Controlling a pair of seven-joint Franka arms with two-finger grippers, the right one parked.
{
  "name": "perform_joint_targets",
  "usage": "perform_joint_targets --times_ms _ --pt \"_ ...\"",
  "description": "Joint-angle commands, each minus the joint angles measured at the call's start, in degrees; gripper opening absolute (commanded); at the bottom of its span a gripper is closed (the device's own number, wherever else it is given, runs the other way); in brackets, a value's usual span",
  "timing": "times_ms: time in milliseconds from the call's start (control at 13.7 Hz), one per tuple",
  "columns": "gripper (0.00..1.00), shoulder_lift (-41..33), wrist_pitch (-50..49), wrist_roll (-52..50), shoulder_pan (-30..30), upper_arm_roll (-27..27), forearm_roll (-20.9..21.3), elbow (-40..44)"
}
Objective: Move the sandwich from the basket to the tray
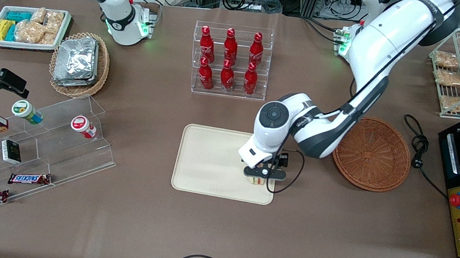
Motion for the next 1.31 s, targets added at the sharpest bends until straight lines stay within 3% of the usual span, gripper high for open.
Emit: perform_joint_targets --times_ms 0,291,728,1093,1238 --pt "1.00 -1.87 -7.93 -1.12 0.80 -0.07 -2.67 5.01" --pt "1.00 -6.53 -17.44 -0.86 1.32 0.45 -6.36 8.88" --pt "1.00 -12.42 -22.27 1.23 8.96 0.37 -8.48 8.98" --pt "1.00 -16.81 -27.91 14.50 13.18 0.80 -8.74 7.58" --pt "1.00 -20.23 -27.47 21.60 13.37 4.56 -12.32 5.21"
